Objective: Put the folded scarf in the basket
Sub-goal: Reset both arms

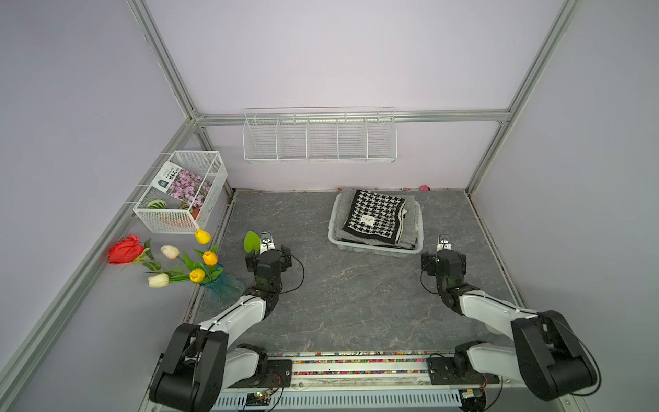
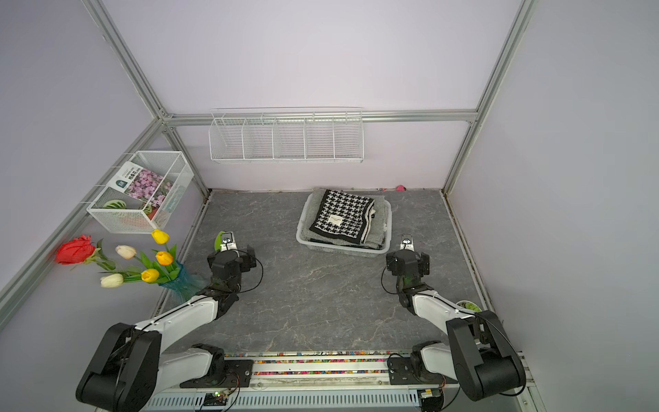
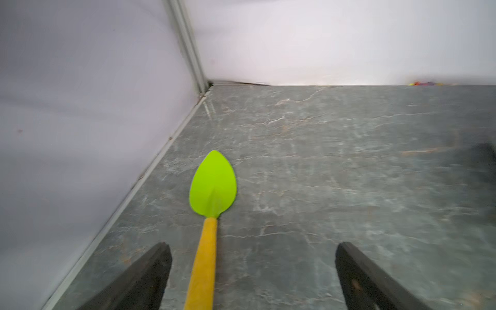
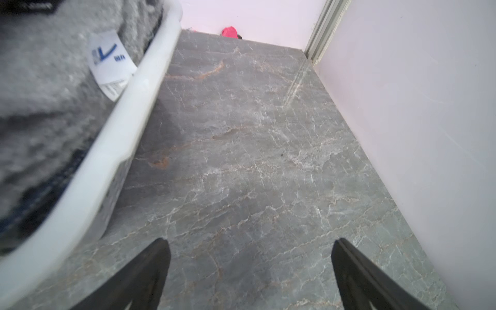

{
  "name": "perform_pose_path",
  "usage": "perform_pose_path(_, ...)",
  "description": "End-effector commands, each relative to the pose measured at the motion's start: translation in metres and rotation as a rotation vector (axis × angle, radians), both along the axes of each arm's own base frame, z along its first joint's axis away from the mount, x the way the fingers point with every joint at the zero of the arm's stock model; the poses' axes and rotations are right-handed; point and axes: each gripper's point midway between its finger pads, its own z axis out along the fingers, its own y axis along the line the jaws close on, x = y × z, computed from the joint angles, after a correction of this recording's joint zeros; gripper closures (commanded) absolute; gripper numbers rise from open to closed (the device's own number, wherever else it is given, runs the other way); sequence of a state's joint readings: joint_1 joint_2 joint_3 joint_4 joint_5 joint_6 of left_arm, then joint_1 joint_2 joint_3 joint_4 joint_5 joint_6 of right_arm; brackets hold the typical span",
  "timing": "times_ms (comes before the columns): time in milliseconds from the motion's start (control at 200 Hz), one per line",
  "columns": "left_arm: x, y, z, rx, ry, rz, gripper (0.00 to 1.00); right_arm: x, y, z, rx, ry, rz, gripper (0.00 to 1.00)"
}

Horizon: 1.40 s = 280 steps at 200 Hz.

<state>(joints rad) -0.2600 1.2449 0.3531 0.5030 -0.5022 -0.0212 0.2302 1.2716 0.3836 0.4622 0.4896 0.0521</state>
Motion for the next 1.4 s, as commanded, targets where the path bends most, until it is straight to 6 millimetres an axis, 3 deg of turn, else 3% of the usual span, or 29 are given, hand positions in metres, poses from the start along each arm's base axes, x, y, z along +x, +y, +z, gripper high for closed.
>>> perform_pose_path(0,0.008,0.015,0.02,-0.014,-0.121,0.032,0.0,0.011,0.004,0.014,-0.003,-0.058,0.026,0.02)
perform_pose_path(215,0.01,0.03,0.03,-0.151,-0.246,-0.033,0.0,0.02,0.005,0.019,-0.014,-0.114,0.041,0.02)
perform_pose_path(410,0.03,0.019,0.003,-0.152,-0.192,-0.138,0.0,0.027,0.009,0.014,-0.013,-0.141,0.079,0.02)
perform_pose_path(590,0.044,0.027,-0.005,-0.171,-0.133,-0.1,0.0,0.034,-0.003,0.005,0.028,-0.147,0.046,0.02)
perform_pose_path(790,0.045,0.026,-0.006,-0.173,-0.128,-0.106,0.0,0.041,-0.014,-0.011,0.091,-0.114,0.027,0.02)
perform_pose_path(1394,0.045,0.025,-0.006,-0.169,-0.123,-0.116,0.0,0.041,-0.015,-0.011,0.096,-0.11,0.026,0.01)
